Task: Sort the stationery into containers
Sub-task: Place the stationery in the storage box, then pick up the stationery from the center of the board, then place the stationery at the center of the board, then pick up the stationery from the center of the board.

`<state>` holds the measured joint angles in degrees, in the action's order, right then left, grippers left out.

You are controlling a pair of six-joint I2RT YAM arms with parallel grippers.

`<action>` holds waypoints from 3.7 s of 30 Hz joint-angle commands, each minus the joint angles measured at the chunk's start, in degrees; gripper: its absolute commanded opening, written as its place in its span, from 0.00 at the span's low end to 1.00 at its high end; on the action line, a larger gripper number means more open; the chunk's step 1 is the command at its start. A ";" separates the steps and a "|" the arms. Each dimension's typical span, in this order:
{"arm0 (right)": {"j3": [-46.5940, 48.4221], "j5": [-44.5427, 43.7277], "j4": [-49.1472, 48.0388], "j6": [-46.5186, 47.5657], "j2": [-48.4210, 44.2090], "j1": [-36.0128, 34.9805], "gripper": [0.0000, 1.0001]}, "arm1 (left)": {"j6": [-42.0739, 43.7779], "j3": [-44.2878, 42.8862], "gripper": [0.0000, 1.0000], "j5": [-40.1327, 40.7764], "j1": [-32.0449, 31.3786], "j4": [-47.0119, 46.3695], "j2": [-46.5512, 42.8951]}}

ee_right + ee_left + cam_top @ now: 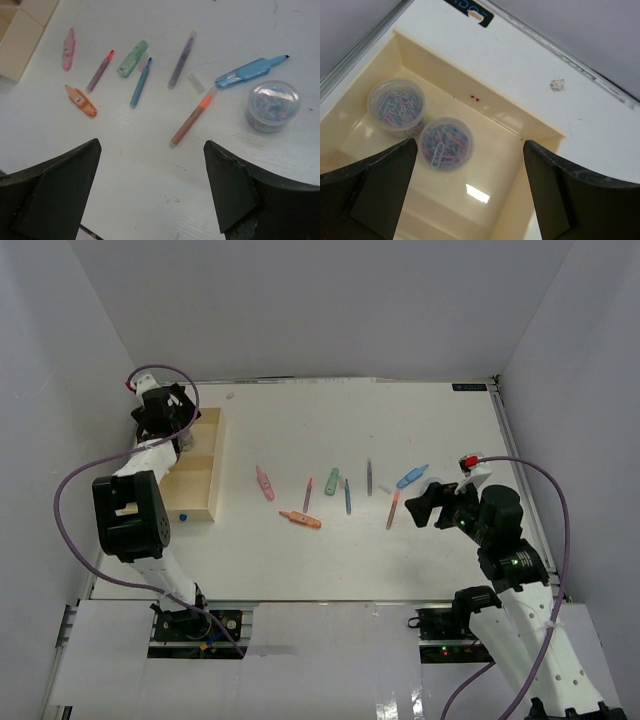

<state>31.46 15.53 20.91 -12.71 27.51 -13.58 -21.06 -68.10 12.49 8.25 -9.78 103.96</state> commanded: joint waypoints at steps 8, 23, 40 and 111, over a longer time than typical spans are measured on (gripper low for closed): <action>7.82 -25.63 0.02 -9.26 20.90 -0.21 0.90 | -4.26 2.25 0.98 -18.10 -4.12 19.71 -23.79; 12.66 -36.36 -10.36 -9.09 48.60 -0.04 0.90 | 3.74 24.58 0.98 -19.17 -17.74 23.05 -43.49; 13.01 -36.54 -16.33 -4.52 54.24 -0.04 0.67 | 3.66 25.64 0.98 -18.29 -18.80 22.61 -42.53; 7.22 -44.97 -8.78 4.19 22.95 -39.07 0.90 | -7.41 21.25 0.98 -13.40 -42.07 39.05 -42.45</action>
<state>41.34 -23.38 11.53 -3.86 54.26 -54.22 -25.21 -46.37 -5.91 -29.12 27.55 59.70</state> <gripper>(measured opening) 0.900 0.979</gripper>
